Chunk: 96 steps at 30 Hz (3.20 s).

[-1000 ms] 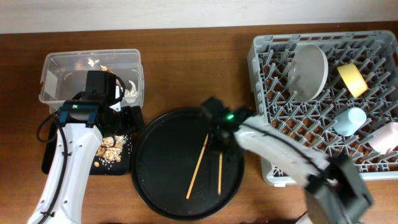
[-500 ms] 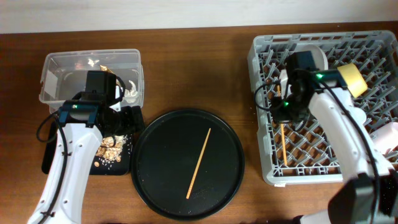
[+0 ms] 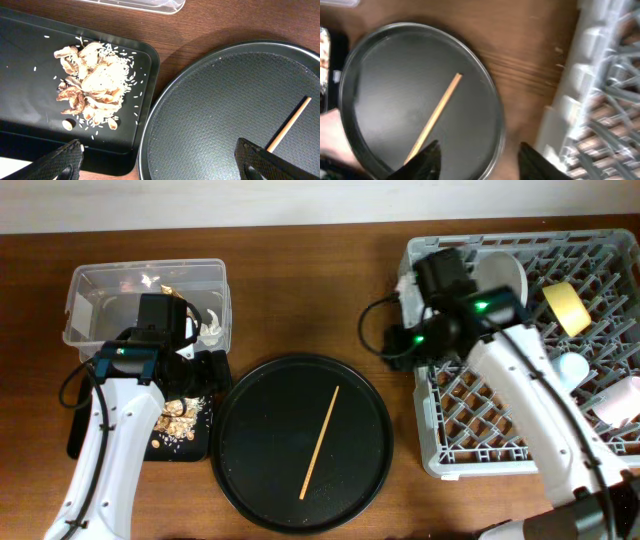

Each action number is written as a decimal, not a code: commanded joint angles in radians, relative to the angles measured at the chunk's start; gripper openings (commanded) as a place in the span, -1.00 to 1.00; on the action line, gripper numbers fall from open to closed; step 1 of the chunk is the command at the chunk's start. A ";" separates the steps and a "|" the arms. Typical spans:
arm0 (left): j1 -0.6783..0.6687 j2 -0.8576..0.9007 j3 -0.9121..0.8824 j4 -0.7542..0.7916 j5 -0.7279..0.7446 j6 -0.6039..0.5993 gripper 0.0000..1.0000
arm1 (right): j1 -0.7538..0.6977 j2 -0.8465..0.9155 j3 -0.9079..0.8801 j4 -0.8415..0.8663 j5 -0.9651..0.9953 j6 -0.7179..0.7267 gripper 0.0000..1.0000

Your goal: Sort waste into correct bins and load items into the dishwasher rack

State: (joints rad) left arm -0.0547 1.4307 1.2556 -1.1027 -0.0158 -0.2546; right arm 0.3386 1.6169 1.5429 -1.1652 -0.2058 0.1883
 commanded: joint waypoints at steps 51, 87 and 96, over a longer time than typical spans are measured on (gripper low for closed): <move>0.003 0.003 0.003 0.004 0.001 -0.006 0.96 | -0.319 -0.019 -0.011 0.003 0.157 -0.135 0.37; -0.074 -0.908 -0.472 0.195 0.012 0.100 0.99 | -0.424 -0.980 -0.788 0.238 0.060 -0.207 0.96; -0.074 -0.908 -0.472 0.193 0.012 0.100 0.99 | -0.422 -1.220 -0.983 0.379 0.063 -0.208 0.97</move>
State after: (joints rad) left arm -0.1253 0.5278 0.7925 -0.9123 0.0097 -0.1715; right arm -0.0826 0.4923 0.6575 -0.8829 -0.1547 -0.0200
